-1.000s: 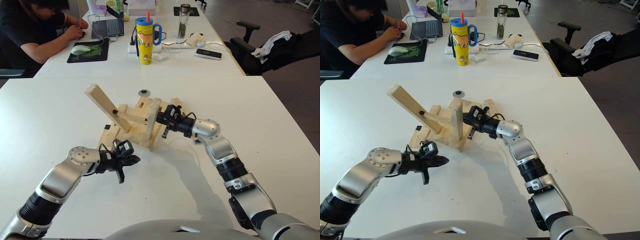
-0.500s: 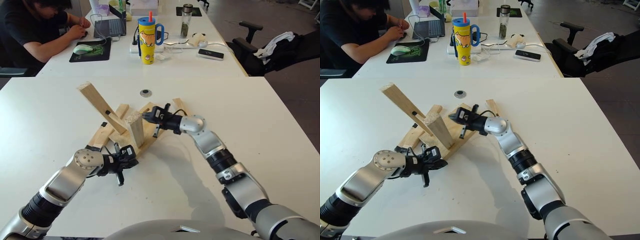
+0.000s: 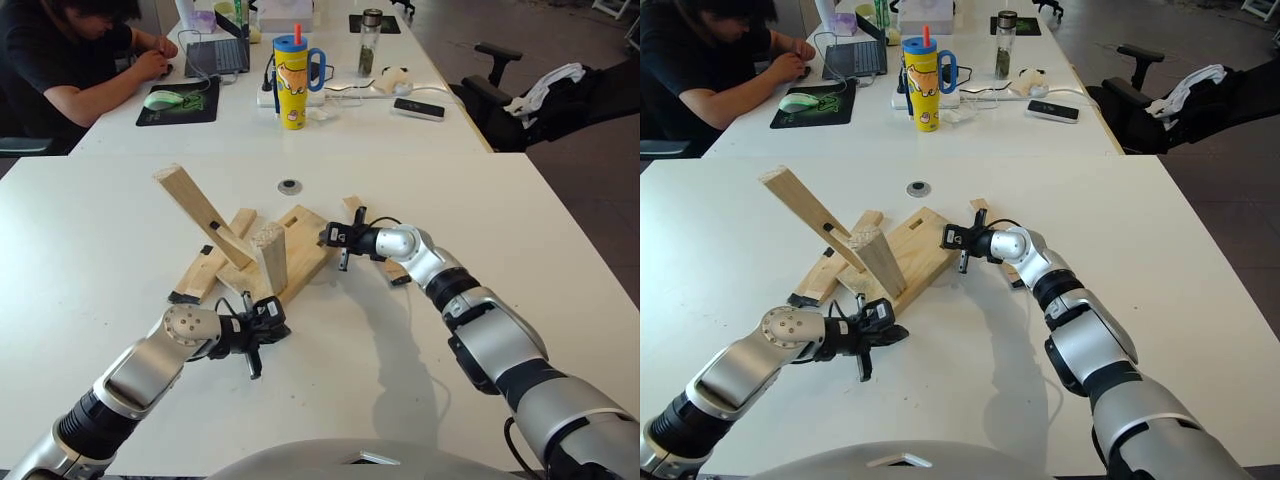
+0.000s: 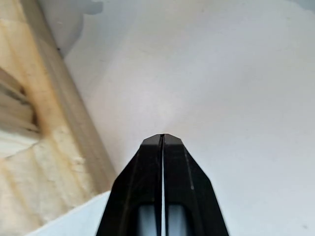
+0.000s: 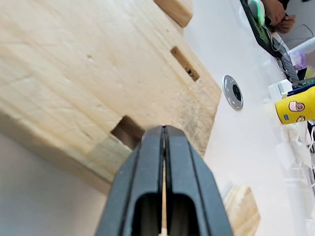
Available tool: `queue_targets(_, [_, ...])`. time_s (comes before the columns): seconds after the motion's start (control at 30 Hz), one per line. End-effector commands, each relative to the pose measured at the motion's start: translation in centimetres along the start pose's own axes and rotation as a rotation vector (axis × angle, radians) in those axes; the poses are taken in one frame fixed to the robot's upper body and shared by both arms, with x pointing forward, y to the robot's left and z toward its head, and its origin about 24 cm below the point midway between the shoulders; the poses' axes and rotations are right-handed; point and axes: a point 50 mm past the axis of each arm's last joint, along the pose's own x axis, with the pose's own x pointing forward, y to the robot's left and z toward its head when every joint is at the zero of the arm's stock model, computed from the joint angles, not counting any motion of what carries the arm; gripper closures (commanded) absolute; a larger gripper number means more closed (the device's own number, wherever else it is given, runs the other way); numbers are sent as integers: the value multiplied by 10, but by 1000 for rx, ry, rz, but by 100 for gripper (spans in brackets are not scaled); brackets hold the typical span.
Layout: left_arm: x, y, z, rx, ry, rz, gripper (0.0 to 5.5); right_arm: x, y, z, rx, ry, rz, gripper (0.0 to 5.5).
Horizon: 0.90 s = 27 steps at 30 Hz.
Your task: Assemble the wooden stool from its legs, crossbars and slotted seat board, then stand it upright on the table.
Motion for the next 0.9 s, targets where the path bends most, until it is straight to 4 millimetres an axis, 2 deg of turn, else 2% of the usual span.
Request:
queue_targets(0.03, [5,18,-18,11,99,161,548,-12,53,-48,-45,278,402,550])
queue_targets(0.17, [6,21,-19,11,97,187,548,-22,69,-45,-23,258,585,550])
queue_targets(0.33, [14,27,-22,-25,89,234,548,-25,84,-16,93,48,651,550])
queue_targets(0.47, [23,44,-23,-60,92,331,548,-35,93,-4,136,8,676,550])
queue_targets(0.6, [31,67,-27,-89,92,402,548,-36,103,10,169,-49,678,550])
queue_targets(0.67, [36,73,-26,-85,82,411,548,-30,101,20,185,-103,608,550])
queue_targets(0.73, [42,77,-23,-74,75,418,548,-23,89,30,199,-161,457,550])
queue_targets(0.83, [48,80,-19,-75,48,432,548,-21,72,35,256,-212,275,550])
queue_targets(0.9, [57,82,-17,-79,37,426,548,-21,71,37,295,-227,236,550])
